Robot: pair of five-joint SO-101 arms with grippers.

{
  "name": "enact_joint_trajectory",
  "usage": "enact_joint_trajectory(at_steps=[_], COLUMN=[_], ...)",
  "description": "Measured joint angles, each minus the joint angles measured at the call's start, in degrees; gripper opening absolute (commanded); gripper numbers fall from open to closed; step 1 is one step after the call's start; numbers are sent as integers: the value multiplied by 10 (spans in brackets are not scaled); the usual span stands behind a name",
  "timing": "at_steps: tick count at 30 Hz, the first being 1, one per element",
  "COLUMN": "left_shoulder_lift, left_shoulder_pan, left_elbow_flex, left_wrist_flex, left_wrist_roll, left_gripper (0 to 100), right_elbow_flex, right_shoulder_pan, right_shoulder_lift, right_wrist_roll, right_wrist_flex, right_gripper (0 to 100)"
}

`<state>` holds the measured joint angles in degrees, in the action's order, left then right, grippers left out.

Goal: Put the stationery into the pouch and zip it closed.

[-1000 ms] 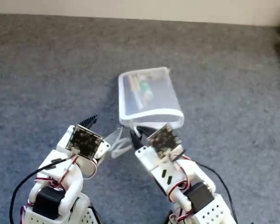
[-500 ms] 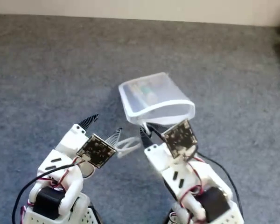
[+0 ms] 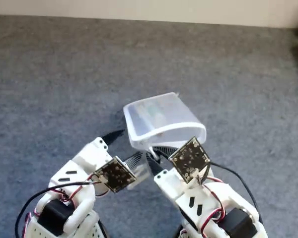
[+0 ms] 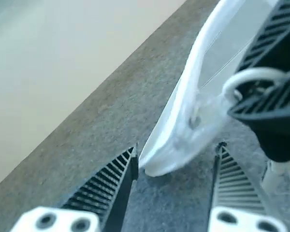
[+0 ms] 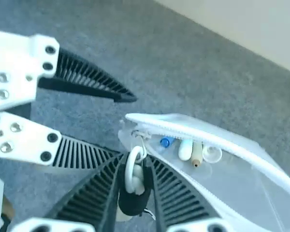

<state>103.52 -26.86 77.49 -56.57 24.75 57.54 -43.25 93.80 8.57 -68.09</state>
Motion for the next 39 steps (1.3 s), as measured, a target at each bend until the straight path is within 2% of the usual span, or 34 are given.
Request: enact_joint_trajectory(at_steps=[9,15,21,29,39], left_shoulder_lift=[0,0,3,0,0], left_shoulder_pan=[-55,-56,-70,-76,-76], left_elbow_flex=[0,0,13,31,32], left_wrist_flex=[0,0,11,41,41], left_wrist_roll=[0,0,0,0,0], left_gripper=[245,239,109,3,7], right_elbow_flex=[-1,-1,-9,-40,-41], right_shoulder_pan=[-2,-3,-3,-1,-1], right_shoulder_lift=[4,4,4,2,5], right_wrist_roll=[0,0,0,-26,-29], right_wrist_flex=[-44,-47,-47,-47,-47], right_gripper=[5,5,5,5,5])
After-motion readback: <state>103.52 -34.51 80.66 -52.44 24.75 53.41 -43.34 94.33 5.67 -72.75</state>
